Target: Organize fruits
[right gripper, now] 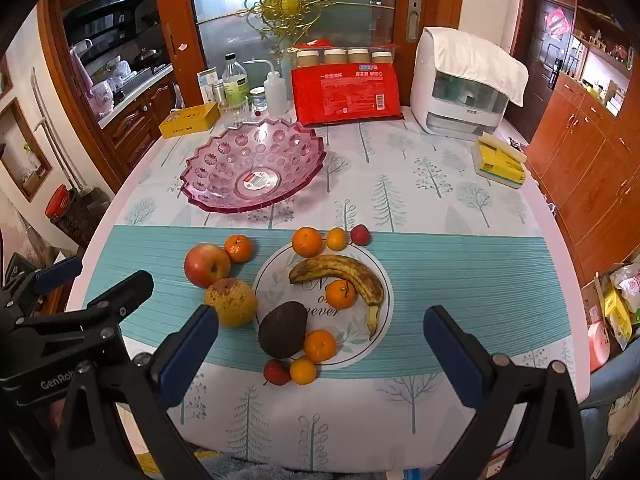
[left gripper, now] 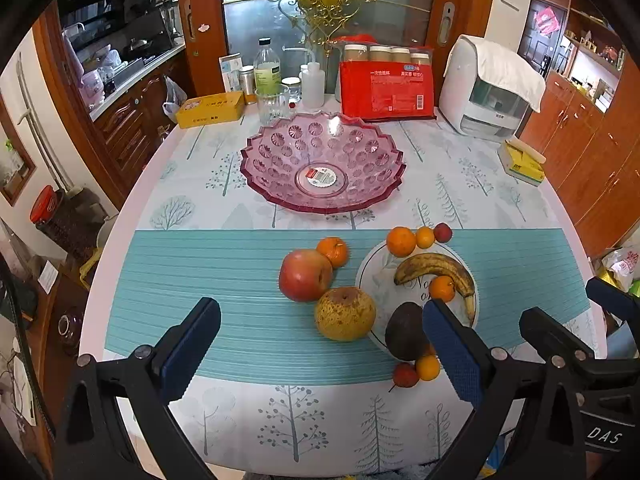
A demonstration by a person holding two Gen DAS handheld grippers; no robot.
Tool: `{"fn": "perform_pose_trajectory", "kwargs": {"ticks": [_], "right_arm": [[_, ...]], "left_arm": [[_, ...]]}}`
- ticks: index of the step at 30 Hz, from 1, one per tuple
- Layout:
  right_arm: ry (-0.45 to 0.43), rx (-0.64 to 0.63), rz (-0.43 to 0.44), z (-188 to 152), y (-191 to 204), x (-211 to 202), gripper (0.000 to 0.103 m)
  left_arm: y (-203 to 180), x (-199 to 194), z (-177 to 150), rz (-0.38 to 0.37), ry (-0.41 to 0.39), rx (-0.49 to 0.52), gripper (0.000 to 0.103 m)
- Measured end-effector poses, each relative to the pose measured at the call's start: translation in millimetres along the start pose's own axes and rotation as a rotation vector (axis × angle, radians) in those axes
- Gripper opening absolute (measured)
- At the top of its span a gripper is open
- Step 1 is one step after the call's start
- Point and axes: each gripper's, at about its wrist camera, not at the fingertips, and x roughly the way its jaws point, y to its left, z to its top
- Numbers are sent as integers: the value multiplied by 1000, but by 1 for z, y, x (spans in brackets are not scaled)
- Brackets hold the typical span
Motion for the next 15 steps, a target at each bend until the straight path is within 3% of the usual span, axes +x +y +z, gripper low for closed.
{"fn": "perform_pose_trajectory", "kwargs": {"ticks": [15], "right_arm": [[3, 1, -3, -3, 2, 2, 103]], "left_arm": [[4, 2, -3, 6, 13, 10, 100]]}}
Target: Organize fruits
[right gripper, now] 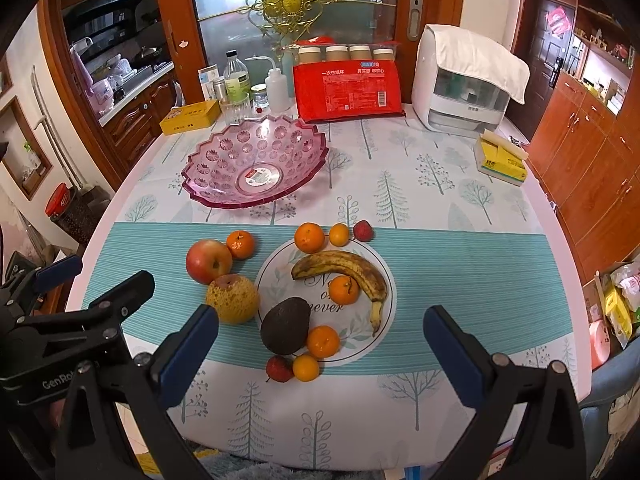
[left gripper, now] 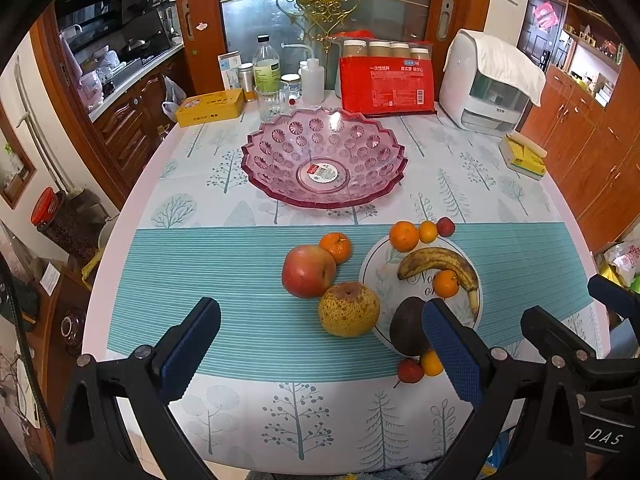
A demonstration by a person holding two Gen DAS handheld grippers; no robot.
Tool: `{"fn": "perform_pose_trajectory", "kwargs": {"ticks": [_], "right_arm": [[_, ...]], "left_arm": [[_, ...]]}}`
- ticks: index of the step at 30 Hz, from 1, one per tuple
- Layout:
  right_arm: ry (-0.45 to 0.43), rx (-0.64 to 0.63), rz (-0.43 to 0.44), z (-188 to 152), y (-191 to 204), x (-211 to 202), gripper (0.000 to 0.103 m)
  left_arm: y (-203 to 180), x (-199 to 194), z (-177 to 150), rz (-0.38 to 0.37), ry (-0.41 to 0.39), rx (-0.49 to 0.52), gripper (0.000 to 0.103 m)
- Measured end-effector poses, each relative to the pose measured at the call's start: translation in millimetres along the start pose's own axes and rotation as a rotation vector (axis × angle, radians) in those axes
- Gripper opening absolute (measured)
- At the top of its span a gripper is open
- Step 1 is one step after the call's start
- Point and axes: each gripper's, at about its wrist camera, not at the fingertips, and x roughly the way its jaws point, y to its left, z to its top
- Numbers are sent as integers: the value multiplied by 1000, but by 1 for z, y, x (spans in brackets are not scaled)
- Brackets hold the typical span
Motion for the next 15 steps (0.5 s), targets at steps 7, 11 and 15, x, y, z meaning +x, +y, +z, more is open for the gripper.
{"fn": "perform_pose_trajectory", "kwargs": {"ticks": [7, 11, 15], "right_arm": [[3, 2, 0, -3, 2, 3, 103], [4, 4, -1, -3, 2, 3, 103], [8, 14, -1, -5, 3, 5, 103]], "left_arm": [[0, 1, 0, 0, 10, 5, 100], [0, 3, 0, -2, 14, 9, 100], [0, 5, 2, -5, 16, 17, 100]]}}
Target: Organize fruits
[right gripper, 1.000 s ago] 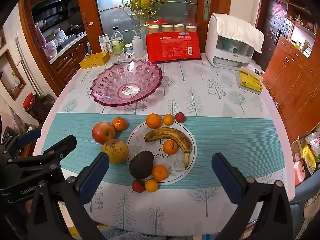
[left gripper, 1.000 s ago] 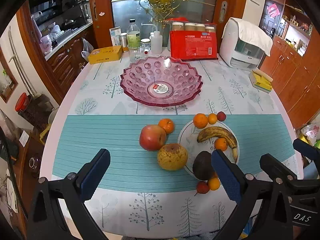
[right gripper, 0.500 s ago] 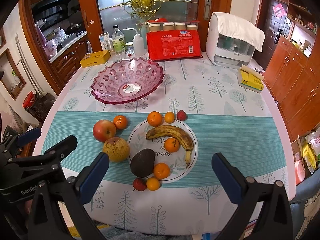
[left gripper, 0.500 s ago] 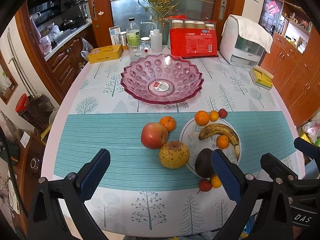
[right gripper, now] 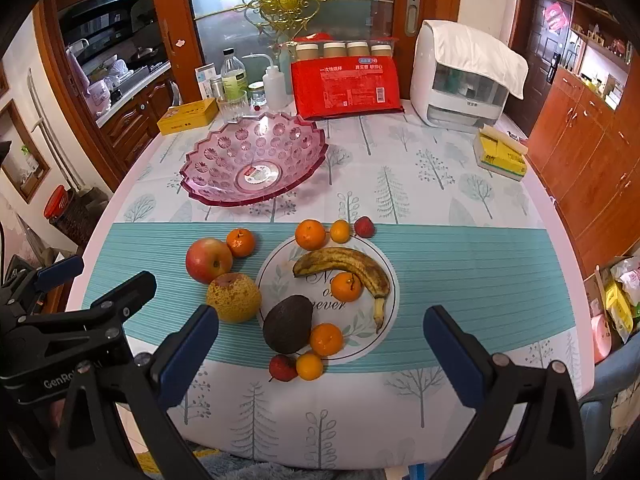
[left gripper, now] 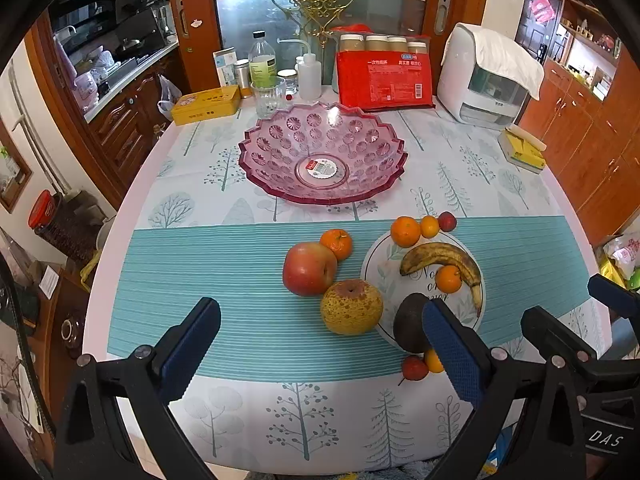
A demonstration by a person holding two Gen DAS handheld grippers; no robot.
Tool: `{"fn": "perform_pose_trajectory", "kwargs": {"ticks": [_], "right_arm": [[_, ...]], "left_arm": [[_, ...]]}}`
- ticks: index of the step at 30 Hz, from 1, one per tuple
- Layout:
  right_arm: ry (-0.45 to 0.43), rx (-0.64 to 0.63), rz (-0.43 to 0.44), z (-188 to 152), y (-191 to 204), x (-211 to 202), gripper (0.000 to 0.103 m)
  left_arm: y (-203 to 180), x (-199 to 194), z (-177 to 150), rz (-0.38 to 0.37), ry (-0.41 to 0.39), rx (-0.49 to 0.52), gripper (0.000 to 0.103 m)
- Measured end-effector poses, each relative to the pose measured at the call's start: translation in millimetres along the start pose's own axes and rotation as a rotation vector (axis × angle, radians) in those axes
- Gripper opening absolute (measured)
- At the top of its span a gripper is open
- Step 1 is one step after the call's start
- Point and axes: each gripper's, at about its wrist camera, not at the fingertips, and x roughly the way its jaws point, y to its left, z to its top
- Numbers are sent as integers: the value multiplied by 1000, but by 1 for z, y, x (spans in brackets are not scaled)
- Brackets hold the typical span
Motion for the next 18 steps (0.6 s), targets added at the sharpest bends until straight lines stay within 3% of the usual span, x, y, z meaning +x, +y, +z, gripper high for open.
{"fn": "perform_pose_trajectory", "kwargs": {"ticks": [18], "right_arm": [[5, 29, -13, 4, 3, 3, 103]], "left_arm": [[3, 9, 10, -16, 1, 31, 100]]}}
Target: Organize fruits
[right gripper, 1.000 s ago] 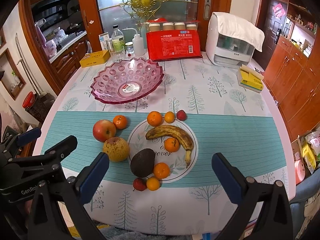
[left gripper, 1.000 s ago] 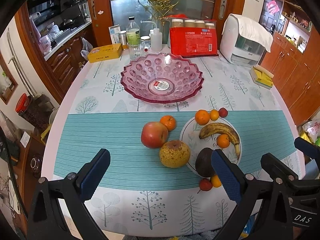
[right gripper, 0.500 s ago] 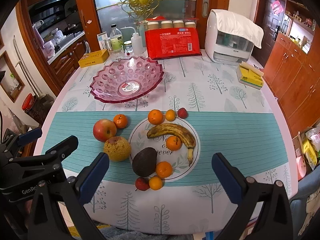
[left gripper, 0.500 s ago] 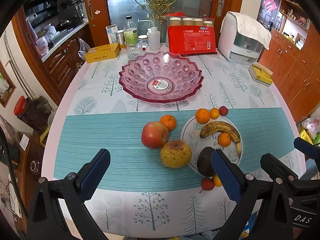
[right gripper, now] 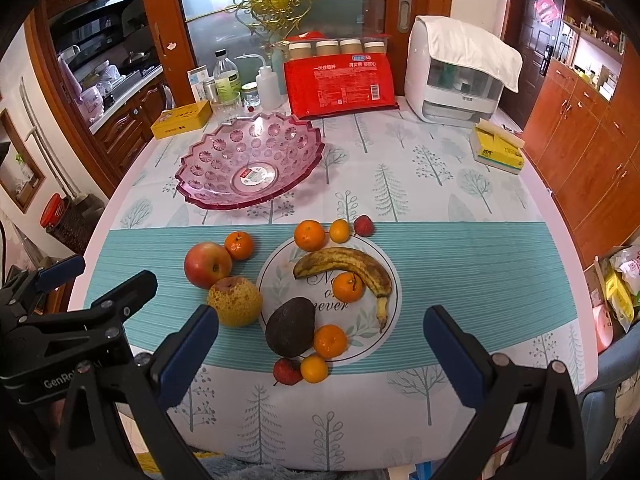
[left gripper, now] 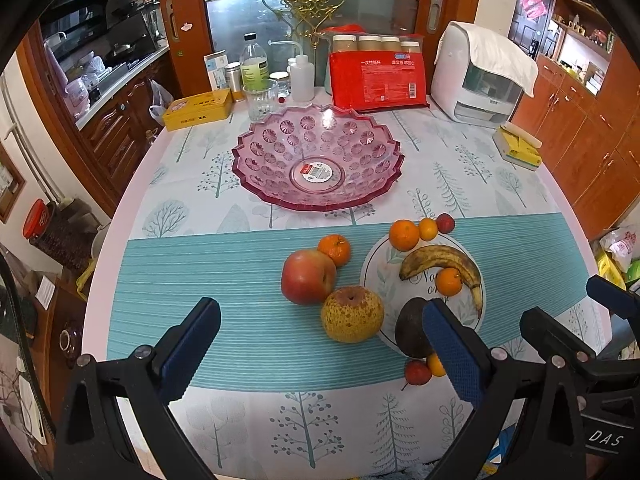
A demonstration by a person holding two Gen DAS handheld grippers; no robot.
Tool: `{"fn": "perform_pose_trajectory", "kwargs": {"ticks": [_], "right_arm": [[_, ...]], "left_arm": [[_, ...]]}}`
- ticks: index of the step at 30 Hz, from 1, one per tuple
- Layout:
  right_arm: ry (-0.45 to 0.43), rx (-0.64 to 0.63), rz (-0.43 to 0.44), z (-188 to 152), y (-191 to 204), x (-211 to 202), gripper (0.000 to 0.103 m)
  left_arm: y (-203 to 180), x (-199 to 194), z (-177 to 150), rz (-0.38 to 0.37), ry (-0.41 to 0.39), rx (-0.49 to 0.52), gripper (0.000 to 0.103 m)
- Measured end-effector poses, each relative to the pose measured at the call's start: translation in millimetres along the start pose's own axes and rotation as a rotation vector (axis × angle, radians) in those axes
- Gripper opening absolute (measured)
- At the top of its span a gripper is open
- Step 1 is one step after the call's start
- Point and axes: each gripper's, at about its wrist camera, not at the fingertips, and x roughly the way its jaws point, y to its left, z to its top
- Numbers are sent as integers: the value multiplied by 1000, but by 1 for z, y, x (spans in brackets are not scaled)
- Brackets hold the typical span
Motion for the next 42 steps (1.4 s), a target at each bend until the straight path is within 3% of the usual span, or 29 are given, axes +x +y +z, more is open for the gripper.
{"fn": "perform_pose_trajectory", "kwargs": {"ticks": [32, 42], "right_arm": [[58, 21, 27, 11, 10, 32, 103], [97, 4, 60, 13, 20, 57, 103]], "left_arm": [[16, 35, 9, -33, 69, -13, 101], [39, 60, 5, -100, 109, -72, 101]]}}
